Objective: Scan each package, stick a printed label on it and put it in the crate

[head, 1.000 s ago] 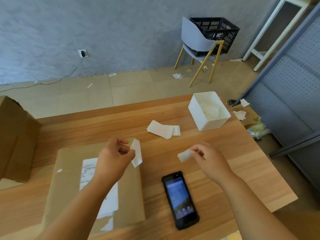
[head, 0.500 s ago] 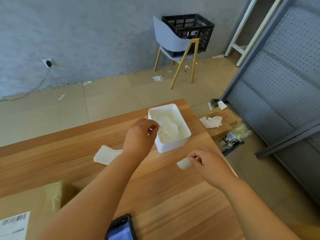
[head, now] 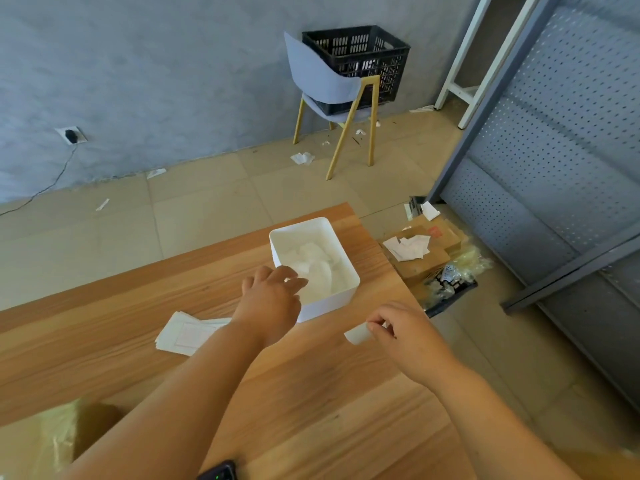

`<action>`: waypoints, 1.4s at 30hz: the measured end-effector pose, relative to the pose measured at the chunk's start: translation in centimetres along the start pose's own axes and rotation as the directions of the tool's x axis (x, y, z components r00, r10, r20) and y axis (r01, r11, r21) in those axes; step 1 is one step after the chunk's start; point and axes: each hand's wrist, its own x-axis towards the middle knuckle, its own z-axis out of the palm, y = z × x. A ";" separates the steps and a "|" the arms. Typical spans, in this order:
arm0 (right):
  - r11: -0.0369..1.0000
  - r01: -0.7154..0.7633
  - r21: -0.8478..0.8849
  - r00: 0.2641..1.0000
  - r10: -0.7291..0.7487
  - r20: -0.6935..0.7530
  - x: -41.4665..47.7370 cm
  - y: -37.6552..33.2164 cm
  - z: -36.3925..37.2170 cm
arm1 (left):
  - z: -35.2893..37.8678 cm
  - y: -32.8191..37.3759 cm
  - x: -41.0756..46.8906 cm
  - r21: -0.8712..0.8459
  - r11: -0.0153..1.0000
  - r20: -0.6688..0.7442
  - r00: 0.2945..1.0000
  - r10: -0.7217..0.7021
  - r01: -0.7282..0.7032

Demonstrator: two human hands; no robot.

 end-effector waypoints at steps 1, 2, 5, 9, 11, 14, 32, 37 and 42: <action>1.000 -0.010 0.027 1.000 0.010 -0.008 -0.2 -0.2 0.3 | -0.4 0.0 -0.9 -0.068 0.998 -0.047 0.999 -0.018 0.015; 0.998 -0.024 0.064 1.000 0.025 -0.015 -0.4 -0.4 0.6 | -0.7 -0.1 -1.9 -0.138 0.990 -0.088 0.995 -0.037 0.024; 0.981 -0.045 0.191 0.997 0.055 -0.051 -1.2 -1.6 1.7 | -1.4 -0.2 -5.3 -0.376 0.926 -0.125 0.988 -0.092 0.038; 0.915 -0.071 0.398 0.997 0.080 -0.007 -2.9 -4.2 3.8 | -1.1 -1.0 -10.9 -0.562 0.812 -0.042 0.975 -0.218 0.157; 0.888 -0.054 0.456 0.999 0.045 0.031 -3.9 -5.7 5.0 | -0.6 -1.7 -13.7 -0.639 0.730 0.029 0.955 -0.294 0.244; 0.868 -0.025 0.495 0.996 -0.020 0.084 -5.4 -8.7 7.1 | -0.2 -2.8 -17.6 -0.750 0.552 0.144 0.905 -0.400 0.364; 0.876 0.126 0.466 0.970 -0.208 0.129 -12.8 -23.3 18.0 | -2.0 -13.0 -33.1 -0.820 0.355 0.218 0.819 -0.531 0.449; 0.928 0.191 0.320 0.971 -0.226 0.075 -13.2 -25.2 19.9 | -2.4 -15.4 -36.7 -0.799 0.422 0.204 0.852 -0.482 0.429; 0.906 0.166 0.389 0.961 -0.237 0.142 -13.8 -27.6 21.9 | -2.4 -17.7 -39.6 -0.761 0.502 0.191 0.881 -0.433 0.411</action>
